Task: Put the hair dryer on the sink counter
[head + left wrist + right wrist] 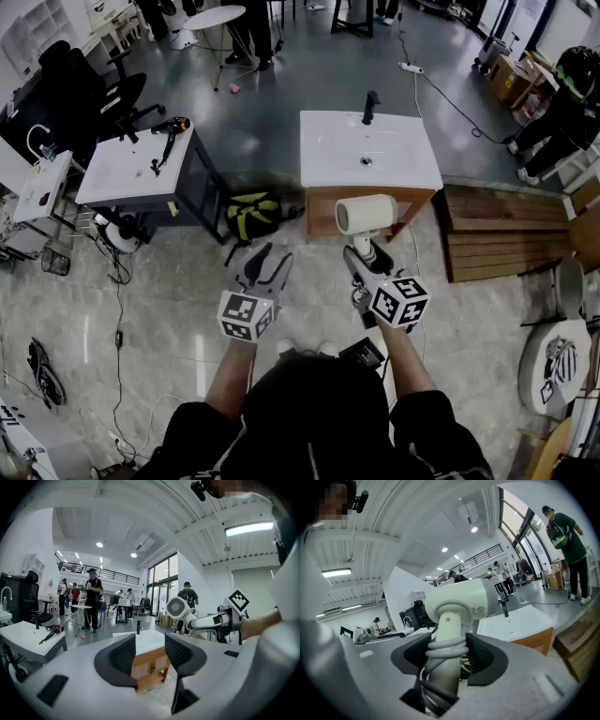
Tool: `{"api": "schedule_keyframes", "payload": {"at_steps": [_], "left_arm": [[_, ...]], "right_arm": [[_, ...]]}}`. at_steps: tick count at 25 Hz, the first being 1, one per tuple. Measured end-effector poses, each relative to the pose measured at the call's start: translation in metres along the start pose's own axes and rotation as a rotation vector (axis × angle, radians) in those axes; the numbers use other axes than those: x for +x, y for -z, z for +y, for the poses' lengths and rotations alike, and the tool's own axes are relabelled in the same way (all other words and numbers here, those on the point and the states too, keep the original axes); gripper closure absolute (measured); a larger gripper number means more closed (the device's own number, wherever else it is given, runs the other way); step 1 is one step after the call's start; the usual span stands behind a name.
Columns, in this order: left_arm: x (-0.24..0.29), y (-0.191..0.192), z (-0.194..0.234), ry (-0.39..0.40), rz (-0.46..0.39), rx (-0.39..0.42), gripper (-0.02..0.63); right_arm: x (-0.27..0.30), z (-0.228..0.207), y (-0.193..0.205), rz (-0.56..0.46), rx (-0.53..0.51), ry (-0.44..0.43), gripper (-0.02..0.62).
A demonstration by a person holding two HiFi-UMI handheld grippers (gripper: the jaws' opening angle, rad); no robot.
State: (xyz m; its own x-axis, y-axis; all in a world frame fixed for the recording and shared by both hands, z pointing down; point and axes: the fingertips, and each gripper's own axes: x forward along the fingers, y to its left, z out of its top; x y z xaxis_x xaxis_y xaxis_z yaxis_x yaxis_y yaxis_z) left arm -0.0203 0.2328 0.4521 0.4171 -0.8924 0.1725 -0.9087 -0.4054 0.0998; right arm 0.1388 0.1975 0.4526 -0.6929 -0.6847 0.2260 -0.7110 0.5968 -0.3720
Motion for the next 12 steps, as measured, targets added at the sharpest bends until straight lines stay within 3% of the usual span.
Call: {"api": "schedule_keyframes", "payload": {"at_steps": [5,6,7,8,12], "left_arm": [[-0.006,0.001,-0.003,0.008,-0.001,0.007,0.413],[-0.008,0.0,-0.004,0.005,-0.006,0.018,0.448],[-0.01,0.0,-0.004,-0.003,-0.013,0.034,0.548],[-0.011,0.0,-0.004,-0.012,-0.015,0.05,0.588],[-0.012,0.002,-0.006,-0.004,-0.005,0.061,0.594]], "right_arm": [[-0.002,0.008,0.006,0.002,0.005,0.0,0.37],[-0.002,0.009,0.007,0.003,0.002,0.001,0.37],[-0.002,0.01,0.008,0.006,-0.004,0.003,0.369],[-0.001,0.01,0.009,0.009,-0.009,0.004,0.37],[-0.001,0.014,0.01,0.014,-0.025,0.006,0.37]]}}
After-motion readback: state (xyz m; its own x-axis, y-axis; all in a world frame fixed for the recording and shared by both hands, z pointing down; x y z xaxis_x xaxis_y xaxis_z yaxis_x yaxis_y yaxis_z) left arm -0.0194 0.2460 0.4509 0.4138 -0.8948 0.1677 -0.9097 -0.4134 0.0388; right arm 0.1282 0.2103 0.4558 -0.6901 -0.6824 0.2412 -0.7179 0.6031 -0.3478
